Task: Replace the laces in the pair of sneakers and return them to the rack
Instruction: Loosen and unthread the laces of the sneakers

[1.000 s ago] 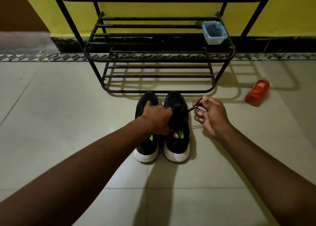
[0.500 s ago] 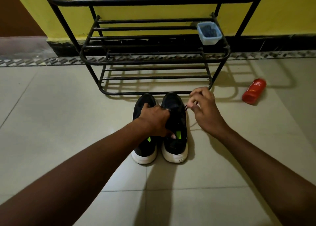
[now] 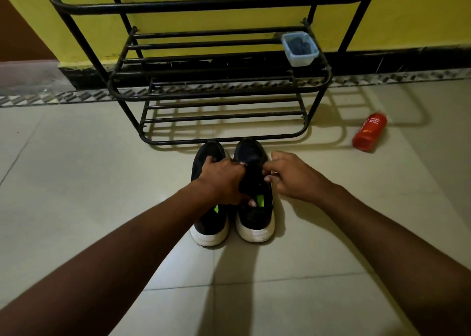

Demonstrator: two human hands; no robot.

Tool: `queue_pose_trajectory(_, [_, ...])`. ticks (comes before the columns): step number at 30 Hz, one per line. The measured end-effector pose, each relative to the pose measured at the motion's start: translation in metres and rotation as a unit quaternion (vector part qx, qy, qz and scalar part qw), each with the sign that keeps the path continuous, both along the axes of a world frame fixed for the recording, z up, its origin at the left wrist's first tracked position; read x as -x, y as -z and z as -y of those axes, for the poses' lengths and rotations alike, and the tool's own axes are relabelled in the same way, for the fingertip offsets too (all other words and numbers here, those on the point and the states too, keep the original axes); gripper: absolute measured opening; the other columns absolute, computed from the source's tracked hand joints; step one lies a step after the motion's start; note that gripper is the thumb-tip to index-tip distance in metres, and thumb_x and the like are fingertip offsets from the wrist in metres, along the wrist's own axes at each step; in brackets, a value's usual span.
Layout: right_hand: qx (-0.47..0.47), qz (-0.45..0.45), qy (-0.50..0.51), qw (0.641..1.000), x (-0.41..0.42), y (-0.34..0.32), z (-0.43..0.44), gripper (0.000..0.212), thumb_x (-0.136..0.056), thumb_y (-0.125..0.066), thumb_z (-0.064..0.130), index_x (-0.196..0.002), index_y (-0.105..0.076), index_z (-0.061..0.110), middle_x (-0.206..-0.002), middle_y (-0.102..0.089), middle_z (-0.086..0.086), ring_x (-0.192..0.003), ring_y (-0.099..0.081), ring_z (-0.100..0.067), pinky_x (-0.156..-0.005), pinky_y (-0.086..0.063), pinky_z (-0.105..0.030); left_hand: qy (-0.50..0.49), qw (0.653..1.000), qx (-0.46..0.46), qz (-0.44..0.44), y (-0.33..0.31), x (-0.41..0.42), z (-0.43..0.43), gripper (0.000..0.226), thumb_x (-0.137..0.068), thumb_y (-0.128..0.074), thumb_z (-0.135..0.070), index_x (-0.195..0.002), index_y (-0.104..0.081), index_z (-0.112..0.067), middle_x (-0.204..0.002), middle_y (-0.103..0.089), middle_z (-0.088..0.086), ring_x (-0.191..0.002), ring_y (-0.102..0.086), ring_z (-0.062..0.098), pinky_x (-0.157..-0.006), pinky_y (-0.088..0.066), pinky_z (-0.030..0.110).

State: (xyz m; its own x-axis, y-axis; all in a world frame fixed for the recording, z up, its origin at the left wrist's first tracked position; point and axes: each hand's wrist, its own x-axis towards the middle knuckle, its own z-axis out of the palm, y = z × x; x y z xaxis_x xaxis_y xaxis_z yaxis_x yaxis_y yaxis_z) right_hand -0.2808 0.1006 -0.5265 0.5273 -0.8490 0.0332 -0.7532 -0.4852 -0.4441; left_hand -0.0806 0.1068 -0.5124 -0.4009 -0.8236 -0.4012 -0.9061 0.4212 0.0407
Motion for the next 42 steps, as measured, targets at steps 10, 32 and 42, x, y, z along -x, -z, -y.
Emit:
queue_pose_trajectory(10, [0.002, 0.219, 0.275, 0.936, 0.018, 0.010, 0.000, 0.014, -0.097, -0.056, 0.009, -0.086, -0.062, 0.010, -0.095, -0.059, -0.009, -0.086, -0.054, -0.018, -0.072, -0.037, -0.013, -0.021, 0.999, -0.011, -0.030, 0.002, -0.001, 0.000, 0.083, -0.073, -0.068, -0.076, -0.136, -0.050, -0.026, -0.131, -0.061, 0.001, -0.130, -0.051, 0.025, -0.113, -0.026, 0.060])
queue_pose_trajectory(32, [0.039, 0.154, 0.254, 0.954, -0.027, 0.054, -0.064, 0.021, -0.088, -0.068, 0.012, -0.108, -0.065, 0.005, -0.106, -0.064, -0.010, -0.098, -0.062, -0.027, -0.083, -0.051, -0.034, -0.240, 0.919, 0.102, -0.294, 0.019, 0.016, 0.014, 0.019, -0.093, -0.061, -0.015, -0.075, -0.058, -0.014, -0.072, -0.062, 0.002, -0.067, -0.064, 0.016, -0.056, -0.042, 0.024])
queue_pose_trajectory(42, [0.010, 0.102, 0.242, 0.965, -0.031, 0.046, -0.068, 0.034, -0.096, -0.060, 0.012, -0.128, -0.062, -0.001, -0.127, -0.063, -0.020, -0.114, -0.063, -0.035, -0.101, -0.050, -0.040, -0.222, 0.874, 0.031, -0.431, 0.011, 0.005, 0.002, 0.017, -0.087, -0.070, 0.002, -0.094, -0.064, -0.012, -0.085, -0.068, -0.004, -0.073, -0.063, -0.007, -0.071, -0.047, 0.014])
